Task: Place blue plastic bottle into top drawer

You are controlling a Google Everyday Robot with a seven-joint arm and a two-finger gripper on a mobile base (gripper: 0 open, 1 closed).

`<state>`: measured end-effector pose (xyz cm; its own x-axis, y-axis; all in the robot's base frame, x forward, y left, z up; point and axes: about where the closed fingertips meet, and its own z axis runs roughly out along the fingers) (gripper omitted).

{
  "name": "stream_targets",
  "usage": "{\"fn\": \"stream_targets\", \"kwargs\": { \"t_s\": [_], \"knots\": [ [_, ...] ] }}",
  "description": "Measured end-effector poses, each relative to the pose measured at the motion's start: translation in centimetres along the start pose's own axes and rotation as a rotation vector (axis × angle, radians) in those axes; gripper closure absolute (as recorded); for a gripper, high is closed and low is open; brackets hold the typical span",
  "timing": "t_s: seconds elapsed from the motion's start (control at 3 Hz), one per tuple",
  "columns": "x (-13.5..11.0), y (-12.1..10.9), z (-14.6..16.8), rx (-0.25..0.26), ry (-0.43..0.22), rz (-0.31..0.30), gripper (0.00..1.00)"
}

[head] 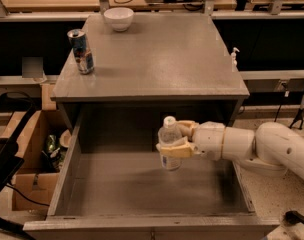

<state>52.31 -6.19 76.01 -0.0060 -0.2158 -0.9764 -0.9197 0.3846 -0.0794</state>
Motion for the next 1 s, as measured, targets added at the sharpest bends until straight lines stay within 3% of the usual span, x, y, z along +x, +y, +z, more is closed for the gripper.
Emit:
{"fn": "stream_targets", "kwargs": {
  "t_s": [0.33,0.67,1.0],
  "knots": [
    [1.1,1.5,3.6,0.015,0.007,-0.046,1.0],
    [1.1,1.5,3.6,0.015,0.007,-0.046,1.0],
    [1.1,1.4,5.6,-0.02,-0.036,-0.026,1.0]
  ]
}}
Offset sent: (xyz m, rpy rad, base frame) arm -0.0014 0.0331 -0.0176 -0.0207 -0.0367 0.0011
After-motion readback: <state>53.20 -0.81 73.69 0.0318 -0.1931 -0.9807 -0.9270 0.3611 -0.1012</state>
